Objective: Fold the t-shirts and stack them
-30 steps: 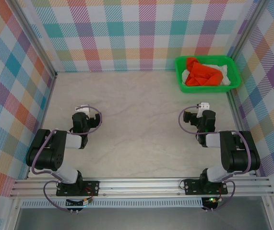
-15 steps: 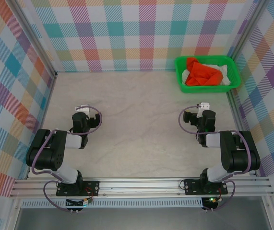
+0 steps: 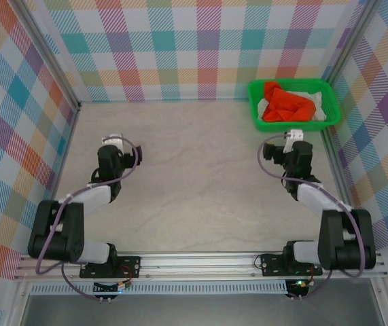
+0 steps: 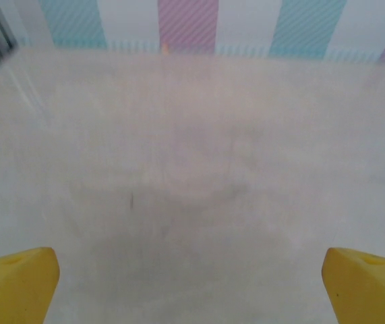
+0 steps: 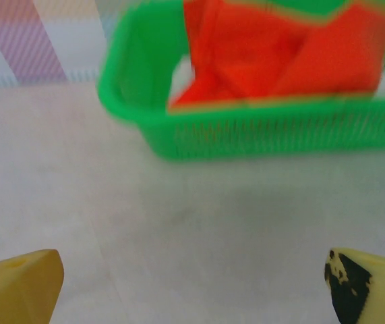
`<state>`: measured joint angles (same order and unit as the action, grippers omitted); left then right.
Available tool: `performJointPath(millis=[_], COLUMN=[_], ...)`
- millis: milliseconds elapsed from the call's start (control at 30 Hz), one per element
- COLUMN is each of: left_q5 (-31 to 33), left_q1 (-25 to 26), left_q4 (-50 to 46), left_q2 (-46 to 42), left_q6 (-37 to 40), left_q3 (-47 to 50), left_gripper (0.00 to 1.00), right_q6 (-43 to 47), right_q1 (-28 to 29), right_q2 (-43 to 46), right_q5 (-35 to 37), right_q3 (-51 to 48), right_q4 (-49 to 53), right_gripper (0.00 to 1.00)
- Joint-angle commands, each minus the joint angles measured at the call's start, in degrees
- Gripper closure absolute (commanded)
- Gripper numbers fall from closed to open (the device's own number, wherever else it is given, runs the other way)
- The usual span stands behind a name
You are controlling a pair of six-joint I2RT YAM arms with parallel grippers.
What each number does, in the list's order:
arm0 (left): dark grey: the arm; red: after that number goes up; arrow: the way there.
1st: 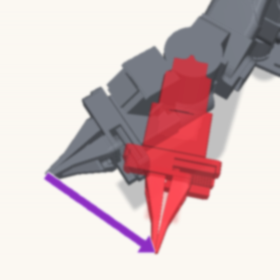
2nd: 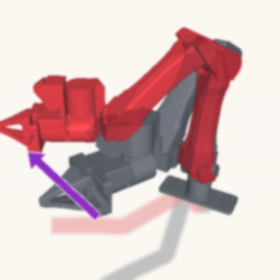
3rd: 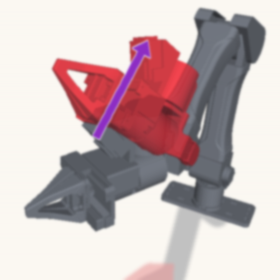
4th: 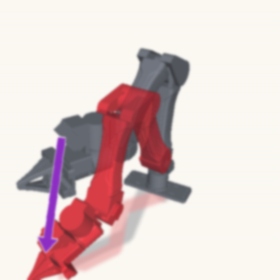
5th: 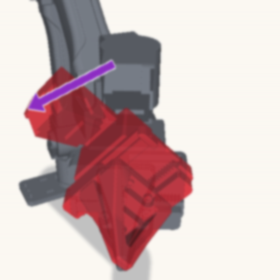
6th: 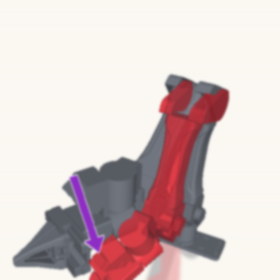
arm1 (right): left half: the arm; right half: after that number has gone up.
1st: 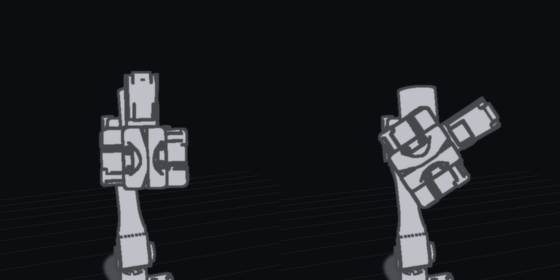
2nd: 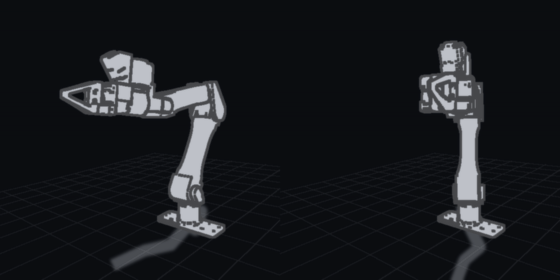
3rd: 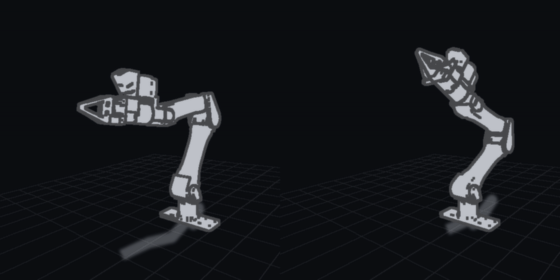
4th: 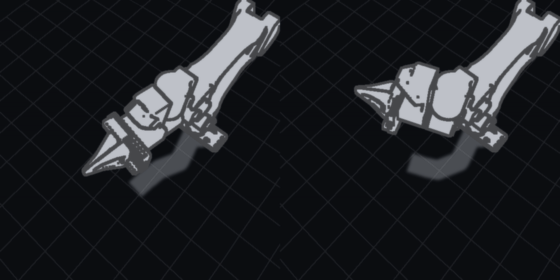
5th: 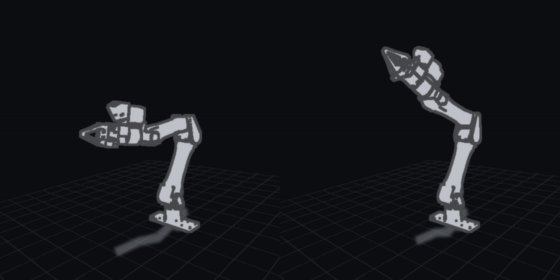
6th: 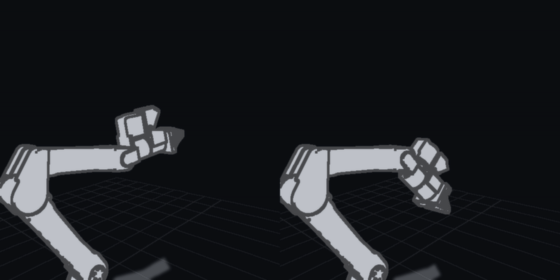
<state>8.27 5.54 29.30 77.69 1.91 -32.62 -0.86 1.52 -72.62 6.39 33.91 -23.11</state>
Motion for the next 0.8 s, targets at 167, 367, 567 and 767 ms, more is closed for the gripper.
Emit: performJointPath(millis=[167, 367, 567, 767], left_q5=[-1.00, -9.80, -12.15, -14.27], left_q1=[0.60, 0.59, 0.67, 0.97], left_q4=[-17.95, -21.24, -27.37, -30.76], left_q2=[-6.96, -11.86, -16.49, -19.21], left_q6=[-9.64, -12.81, -13.72, -15.33], left_q3=[-7.41, -8.91, -11.20, -11.64], left_gripper=[0.00, 0.00, 0.00, 0.00], right_q6=[-5.42, -5.69, -4.13, -5.83], right_q1=[-4.20, -6.86, -8.25, -10.28], right_q2=[-4.23, -18.12, -32.44, -44.70], right_q5=[-4.52, -4.35, -3.90, -0.32], right_q3=[23.56, 41.79, 58.07, 73.05], right_q4=[30.16, 41.17, 50.45, 58.84], right_gripper=[0.00, 0.06, 0.07, 0.09])
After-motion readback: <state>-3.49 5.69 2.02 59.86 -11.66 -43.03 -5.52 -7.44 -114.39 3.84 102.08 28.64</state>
